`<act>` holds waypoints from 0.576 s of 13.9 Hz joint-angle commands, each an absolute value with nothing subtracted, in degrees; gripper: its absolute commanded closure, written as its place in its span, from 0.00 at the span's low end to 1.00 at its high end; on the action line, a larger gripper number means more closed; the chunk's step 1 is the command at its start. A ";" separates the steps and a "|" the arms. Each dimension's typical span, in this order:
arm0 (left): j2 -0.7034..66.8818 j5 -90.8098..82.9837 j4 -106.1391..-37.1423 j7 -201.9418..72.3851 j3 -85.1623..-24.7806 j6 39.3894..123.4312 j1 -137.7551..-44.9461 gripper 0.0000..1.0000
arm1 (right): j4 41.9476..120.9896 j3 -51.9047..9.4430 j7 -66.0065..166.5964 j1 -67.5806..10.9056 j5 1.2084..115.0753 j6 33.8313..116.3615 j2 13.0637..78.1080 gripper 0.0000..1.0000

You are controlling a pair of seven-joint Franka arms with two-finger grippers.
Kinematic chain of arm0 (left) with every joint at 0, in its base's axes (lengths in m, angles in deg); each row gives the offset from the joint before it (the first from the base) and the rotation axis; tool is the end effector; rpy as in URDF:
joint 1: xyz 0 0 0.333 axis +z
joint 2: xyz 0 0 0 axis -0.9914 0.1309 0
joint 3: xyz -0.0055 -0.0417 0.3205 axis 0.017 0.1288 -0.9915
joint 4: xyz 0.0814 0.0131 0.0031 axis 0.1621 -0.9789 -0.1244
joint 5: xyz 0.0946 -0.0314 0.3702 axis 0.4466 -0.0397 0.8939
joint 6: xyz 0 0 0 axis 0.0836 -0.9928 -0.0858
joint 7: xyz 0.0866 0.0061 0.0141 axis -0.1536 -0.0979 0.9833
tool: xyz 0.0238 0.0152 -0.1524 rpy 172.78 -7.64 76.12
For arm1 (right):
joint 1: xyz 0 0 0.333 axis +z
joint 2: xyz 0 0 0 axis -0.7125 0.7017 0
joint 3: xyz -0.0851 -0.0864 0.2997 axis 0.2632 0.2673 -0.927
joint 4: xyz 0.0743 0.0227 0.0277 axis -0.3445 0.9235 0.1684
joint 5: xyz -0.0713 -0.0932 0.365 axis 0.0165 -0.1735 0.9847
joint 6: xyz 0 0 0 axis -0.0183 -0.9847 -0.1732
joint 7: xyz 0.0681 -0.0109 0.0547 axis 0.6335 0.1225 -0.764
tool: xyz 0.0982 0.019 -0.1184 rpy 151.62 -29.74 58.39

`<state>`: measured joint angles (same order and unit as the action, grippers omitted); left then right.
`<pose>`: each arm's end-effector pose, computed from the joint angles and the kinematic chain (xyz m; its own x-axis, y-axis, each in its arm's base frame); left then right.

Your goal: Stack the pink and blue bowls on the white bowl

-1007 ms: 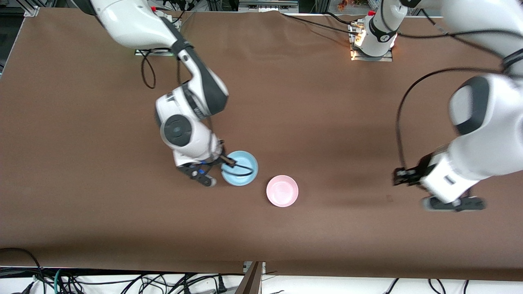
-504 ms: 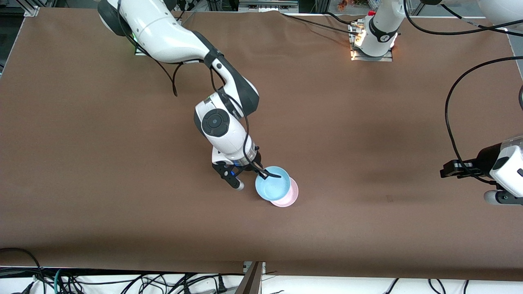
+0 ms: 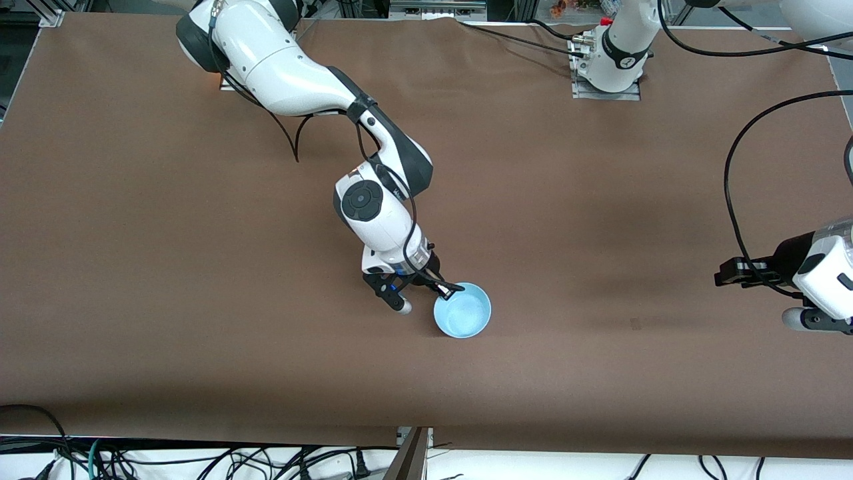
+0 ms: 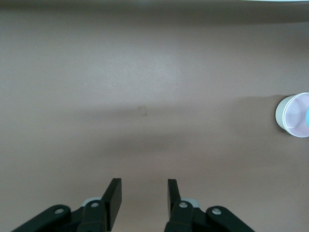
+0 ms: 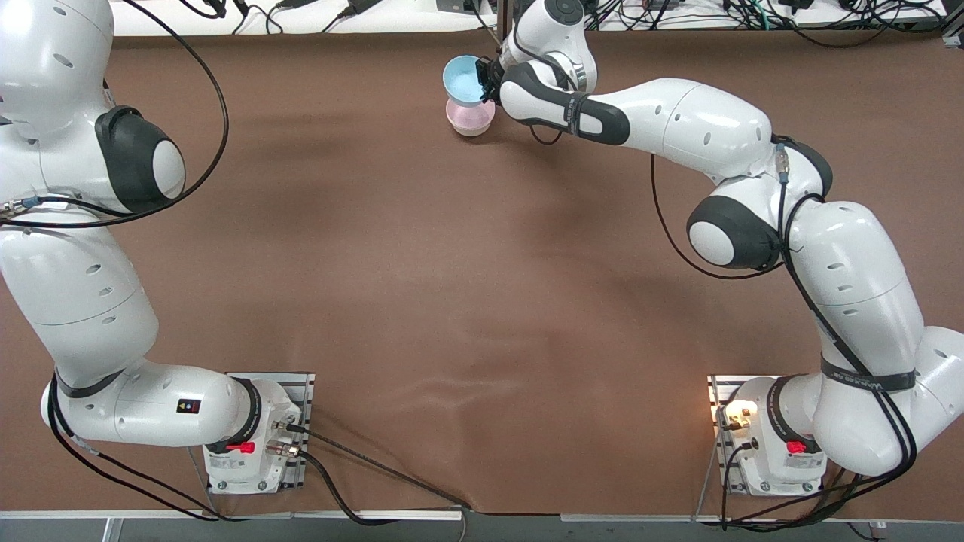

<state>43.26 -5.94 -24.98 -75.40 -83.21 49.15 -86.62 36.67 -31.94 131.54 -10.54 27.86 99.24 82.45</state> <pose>0.7055 0.0028 0.4815 0.9983 -0.0145 -0.0561 -0.0091 -0.9955 0.0947 0.6618 0.5220 0.2409 0.7318 -0.6767 -0.0804 -0.6338 -0.6325 -0.4452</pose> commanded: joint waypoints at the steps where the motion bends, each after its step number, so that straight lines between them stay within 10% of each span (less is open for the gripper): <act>1: 39.56 -5.29 -30.70 -76.94 -82.79 51.16 -86.69 0.55 | 33.95 -32.13 132.06 -9.93 28.59 99.58 84.17 1.00; 5: 26.22 -5.20 -54.23 -77.03 -82.53 64.07 -88.19 0.55 | 34.30 -31.87 131.44 -9.75 28.06 99.49 84.43 1.00; 8: 21.98 -3.80 -57.97 -76.33 -81.56 63.49 -88.28 0.55 | 34.65 -31.78 130.22 -9.75 26.58 97.21 84.70 1.00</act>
<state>28.94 -5.70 -50.24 -75.95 -82.34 62.04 -87.64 36.68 -31.91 131.16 -10.04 27.58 98.87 83.29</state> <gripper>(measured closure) 0.551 0.969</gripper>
